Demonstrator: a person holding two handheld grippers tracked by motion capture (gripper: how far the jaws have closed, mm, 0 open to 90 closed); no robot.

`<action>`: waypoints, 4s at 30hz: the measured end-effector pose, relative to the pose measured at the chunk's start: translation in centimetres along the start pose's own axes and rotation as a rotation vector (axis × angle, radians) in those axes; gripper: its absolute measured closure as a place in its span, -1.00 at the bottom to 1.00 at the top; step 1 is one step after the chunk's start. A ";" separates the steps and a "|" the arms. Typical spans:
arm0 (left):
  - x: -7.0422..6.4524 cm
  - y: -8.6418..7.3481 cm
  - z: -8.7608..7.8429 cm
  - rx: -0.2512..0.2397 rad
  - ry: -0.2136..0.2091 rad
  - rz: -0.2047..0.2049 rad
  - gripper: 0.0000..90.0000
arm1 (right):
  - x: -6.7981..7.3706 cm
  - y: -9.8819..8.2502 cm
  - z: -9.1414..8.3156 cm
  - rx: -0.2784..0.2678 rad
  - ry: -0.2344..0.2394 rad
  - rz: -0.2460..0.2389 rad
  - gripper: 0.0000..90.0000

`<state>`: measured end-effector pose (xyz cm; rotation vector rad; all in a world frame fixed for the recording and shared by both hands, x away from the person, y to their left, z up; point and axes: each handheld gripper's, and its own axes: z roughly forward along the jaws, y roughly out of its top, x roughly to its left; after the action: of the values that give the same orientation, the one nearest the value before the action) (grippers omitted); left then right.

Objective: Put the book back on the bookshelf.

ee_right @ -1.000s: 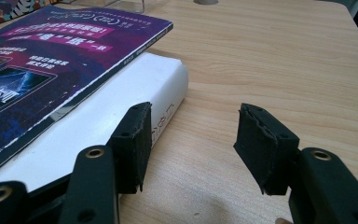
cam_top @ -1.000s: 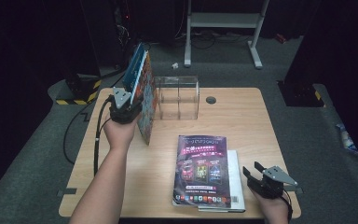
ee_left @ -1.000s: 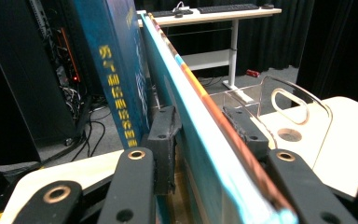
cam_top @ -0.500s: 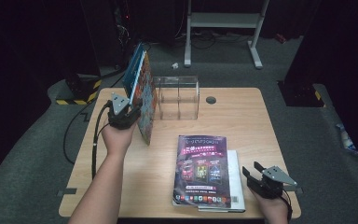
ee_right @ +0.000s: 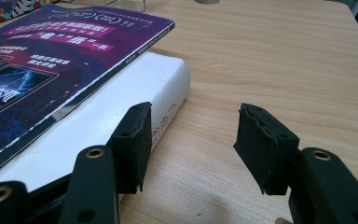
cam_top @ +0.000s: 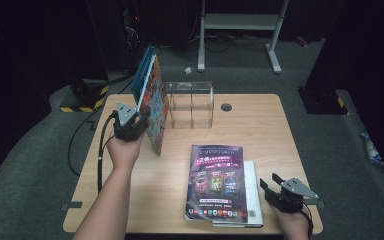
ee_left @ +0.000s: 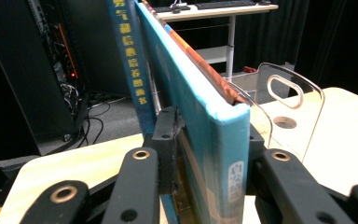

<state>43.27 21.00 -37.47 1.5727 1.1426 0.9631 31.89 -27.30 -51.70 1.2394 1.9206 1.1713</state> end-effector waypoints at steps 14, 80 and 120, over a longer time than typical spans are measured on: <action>0.8 0.2 0.4 -0.003 0.019 -0.011 0.68 | 0.1 -0.1 0.1 0.005 0.000 -0.008 0.01; 1.5 -1.7 -1.0 -0.003 -0.010 -0.037 0.38 | 0.0 -0.1 0.1 0.011 -0.007 -0.010 0.00; 0.3 -9.5 -5.1 0.139 -0.123 -0.083 -0.66 | 0.0 0.0 0.3 0.032 -0.005 -0.009 -0.02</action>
<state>36.35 23.67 -45.26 1.6570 1.1997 0.7358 32.13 -27.14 -51.81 1.2479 1.9460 1.1363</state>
